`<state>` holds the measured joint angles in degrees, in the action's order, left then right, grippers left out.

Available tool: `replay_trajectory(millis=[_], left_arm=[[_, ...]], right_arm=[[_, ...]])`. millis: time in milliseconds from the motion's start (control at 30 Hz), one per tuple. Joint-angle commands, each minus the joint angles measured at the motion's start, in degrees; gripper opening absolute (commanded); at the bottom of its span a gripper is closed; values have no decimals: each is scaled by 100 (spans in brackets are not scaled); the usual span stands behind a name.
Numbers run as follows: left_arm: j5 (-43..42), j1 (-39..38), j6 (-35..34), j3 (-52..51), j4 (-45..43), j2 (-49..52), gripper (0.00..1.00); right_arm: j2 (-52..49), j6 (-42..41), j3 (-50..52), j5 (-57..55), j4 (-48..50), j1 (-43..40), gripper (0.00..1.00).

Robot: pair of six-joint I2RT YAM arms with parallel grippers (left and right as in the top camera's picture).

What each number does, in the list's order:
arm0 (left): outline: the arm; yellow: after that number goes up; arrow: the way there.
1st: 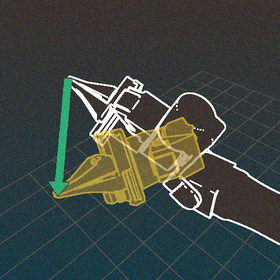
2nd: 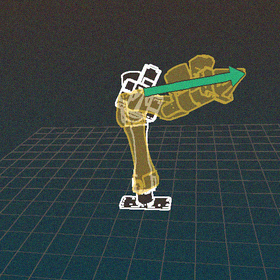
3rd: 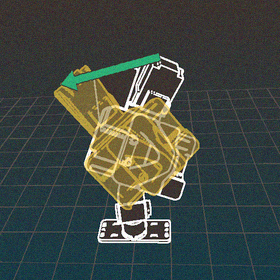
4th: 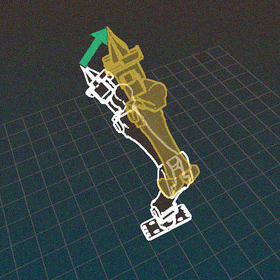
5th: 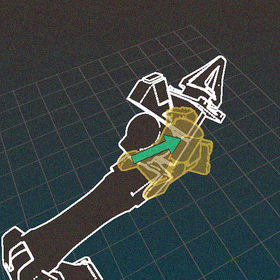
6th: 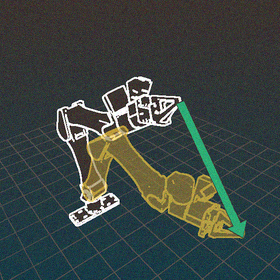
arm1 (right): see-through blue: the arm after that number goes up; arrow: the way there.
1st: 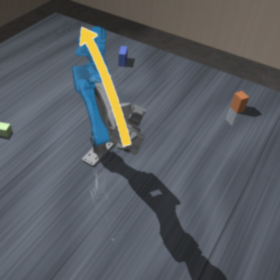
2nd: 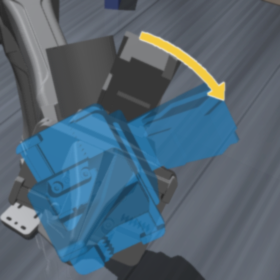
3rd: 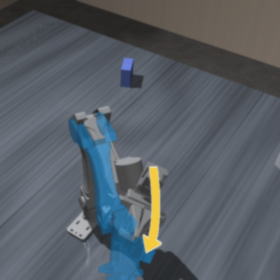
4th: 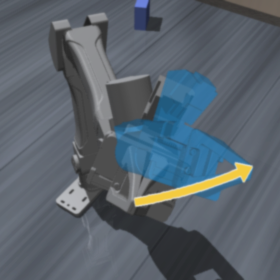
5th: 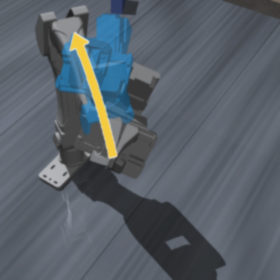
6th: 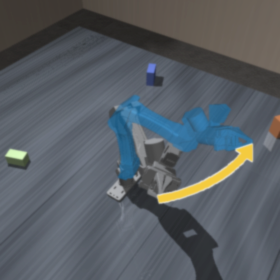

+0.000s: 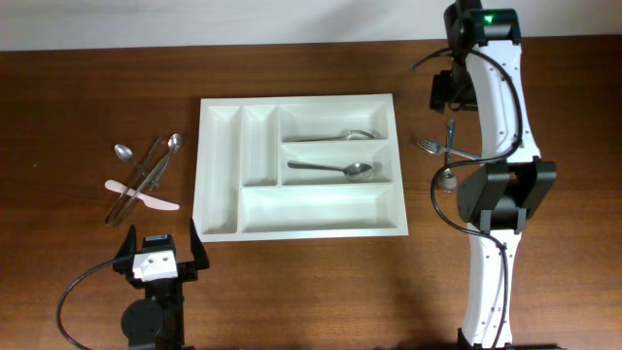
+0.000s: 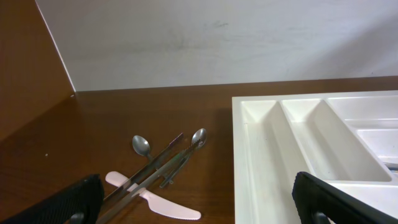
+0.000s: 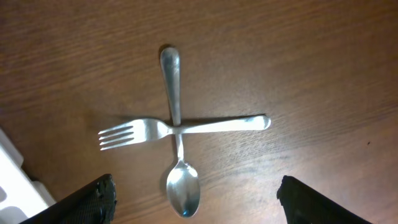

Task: Pack container
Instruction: 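Open the right gripper and raise it away from the tray, then move the right gripper over the remaining fork and spoon on the right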

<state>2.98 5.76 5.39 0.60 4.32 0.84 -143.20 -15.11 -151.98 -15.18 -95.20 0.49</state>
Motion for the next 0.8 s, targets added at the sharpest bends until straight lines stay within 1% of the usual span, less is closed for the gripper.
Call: replay_trajectory(millis=[0, 267, 533, 767], left_arm=[[-63, 31, 55, -11, 28, -50, 99], [-63, 31, 55, -11, 28, -50, 99], [-66, 31, 55, -11, 28, -50, 99], [-66, 31, 55, -11, 28, -50, 99]], right_arm=[[129, 136, 35, -4, 131, 9, 84], [129, 140, 35, -31, 142, -28, 84], [131, 142, 35, 59, -20, -243, 85], [306, 142, 144, 57, 157, -365, 86]])
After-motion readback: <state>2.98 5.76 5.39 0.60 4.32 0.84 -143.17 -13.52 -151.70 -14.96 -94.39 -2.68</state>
